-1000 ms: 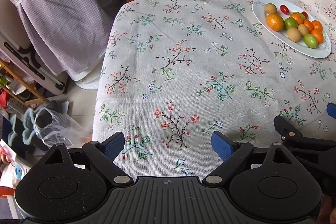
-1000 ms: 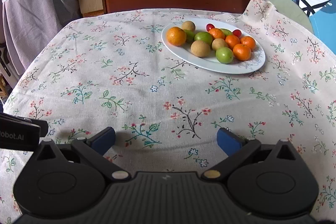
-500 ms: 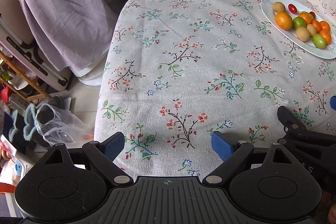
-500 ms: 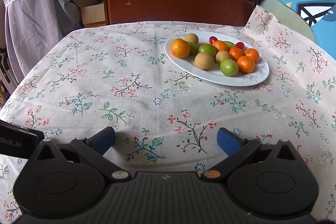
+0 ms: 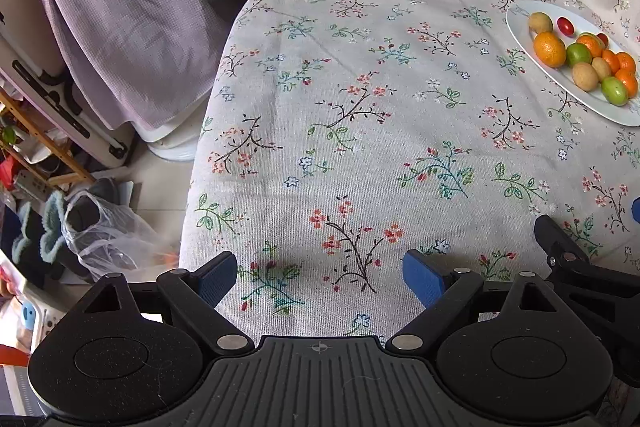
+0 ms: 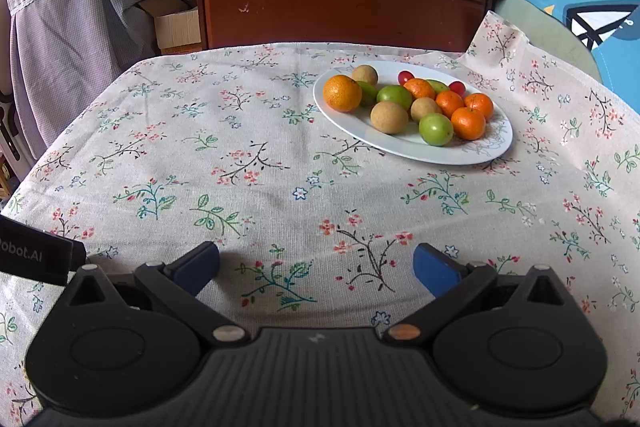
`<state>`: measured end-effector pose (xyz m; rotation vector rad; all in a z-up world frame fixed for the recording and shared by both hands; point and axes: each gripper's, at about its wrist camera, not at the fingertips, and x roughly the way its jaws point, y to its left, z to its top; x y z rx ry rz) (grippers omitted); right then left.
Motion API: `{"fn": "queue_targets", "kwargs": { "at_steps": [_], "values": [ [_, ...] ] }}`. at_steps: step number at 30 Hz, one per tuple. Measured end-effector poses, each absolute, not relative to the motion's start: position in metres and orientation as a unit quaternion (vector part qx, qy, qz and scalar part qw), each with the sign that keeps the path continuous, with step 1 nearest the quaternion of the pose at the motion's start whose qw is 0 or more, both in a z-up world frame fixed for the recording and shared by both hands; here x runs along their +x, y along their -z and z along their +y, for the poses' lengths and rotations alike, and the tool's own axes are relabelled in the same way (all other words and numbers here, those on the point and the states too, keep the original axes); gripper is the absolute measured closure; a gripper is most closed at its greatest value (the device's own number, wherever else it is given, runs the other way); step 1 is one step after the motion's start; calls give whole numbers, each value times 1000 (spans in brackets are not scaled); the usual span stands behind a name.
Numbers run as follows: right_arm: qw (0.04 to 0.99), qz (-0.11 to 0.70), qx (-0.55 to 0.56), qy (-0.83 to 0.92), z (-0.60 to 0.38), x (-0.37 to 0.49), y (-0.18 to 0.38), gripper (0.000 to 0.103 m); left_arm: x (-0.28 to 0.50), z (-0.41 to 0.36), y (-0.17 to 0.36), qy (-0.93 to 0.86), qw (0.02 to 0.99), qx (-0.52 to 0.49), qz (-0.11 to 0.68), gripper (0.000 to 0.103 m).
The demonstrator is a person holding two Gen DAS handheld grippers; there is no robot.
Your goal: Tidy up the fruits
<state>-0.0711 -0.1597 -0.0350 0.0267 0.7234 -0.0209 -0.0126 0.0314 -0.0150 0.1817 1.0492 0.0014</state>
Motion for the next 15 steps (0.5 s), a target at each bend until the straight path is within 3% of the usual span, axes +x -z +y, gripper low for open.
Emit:
{"fn": "queue_targets", "kwargs": {
  "at_steps": [15],
  "values": [
    [935, 353, 13, 10, -160, -72, 35, 1, 1, 35, 18, -9, 866, 72, 495, 7]
  ]
}}
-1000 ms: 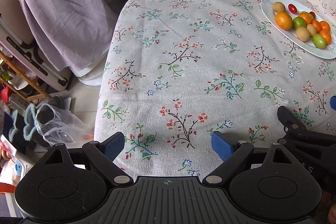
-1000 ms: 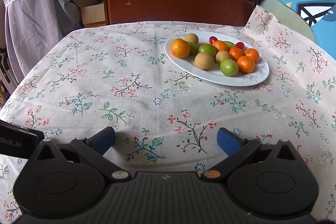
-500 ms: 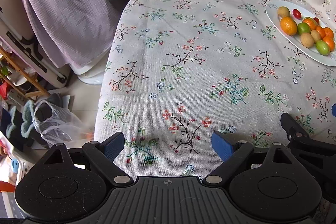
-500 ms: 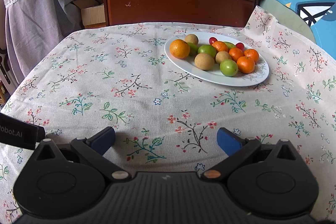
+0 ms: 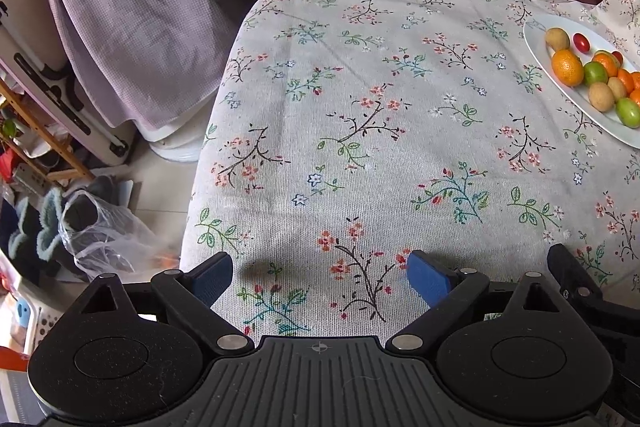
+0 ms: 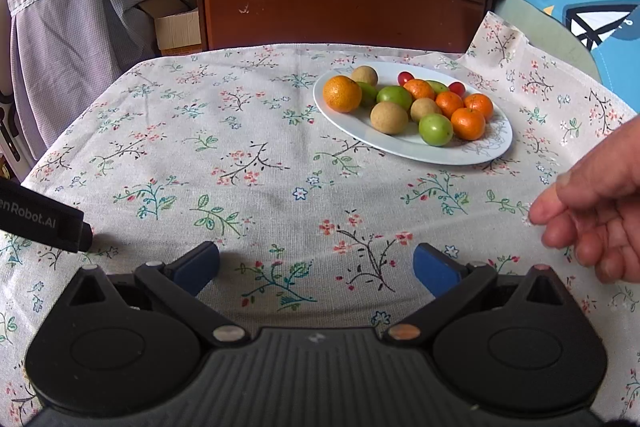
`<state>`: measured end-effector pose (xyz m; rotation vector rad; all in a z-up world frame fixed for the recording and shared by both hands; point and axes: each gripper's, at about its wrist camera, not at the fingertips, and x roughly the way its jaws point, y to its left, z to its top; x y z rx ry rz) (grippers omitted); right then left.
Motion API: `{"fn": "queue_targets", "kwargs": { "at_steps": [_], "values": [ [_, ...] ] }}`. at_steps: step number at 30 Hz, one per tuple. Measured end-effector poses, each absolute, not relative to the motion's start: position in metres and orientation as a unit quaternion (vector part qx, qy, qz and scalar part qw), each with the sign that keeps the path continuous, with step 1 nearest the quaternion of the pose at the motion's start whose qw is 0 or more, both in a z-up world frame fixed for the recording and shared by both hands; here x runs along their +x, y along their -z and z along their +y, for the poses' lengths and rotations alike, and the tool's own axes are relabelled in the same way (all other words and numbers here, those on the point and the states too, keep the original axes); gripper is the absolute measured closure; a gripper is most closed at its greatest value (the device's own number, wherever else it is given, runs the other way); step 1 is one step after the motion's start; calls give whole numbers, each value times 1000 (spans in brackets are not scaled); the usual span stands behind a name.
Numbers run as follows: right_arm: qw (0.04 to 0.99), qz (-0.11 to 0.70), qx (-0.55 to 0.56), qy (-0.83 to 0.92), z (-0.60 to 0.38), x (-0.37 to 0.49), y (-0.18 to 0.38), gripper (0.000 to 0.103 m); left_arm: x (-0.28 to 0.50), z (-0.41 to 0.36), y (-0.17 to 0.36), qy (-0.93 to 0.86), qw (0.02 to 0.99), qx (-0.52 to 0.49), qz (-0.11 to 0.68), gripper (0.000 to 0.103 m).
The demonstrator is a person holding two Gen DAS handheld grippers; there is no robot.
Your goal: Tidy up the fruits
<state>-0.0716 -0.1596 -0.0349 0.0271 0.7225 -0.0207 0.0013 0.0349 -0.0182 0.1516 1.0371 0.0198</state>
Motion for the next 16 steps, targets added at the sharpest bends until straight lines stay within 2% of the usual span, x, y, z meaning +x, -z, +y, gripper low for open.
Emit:
{"fn": "queue_targets", "kwargs": {
  "at_steps": [16],
  "values": [
    [935, 353, 13, 10, -160, -72, 35, 1, 6, 34, 20, -7, 873, 71, 482, 5]
  ]
}}
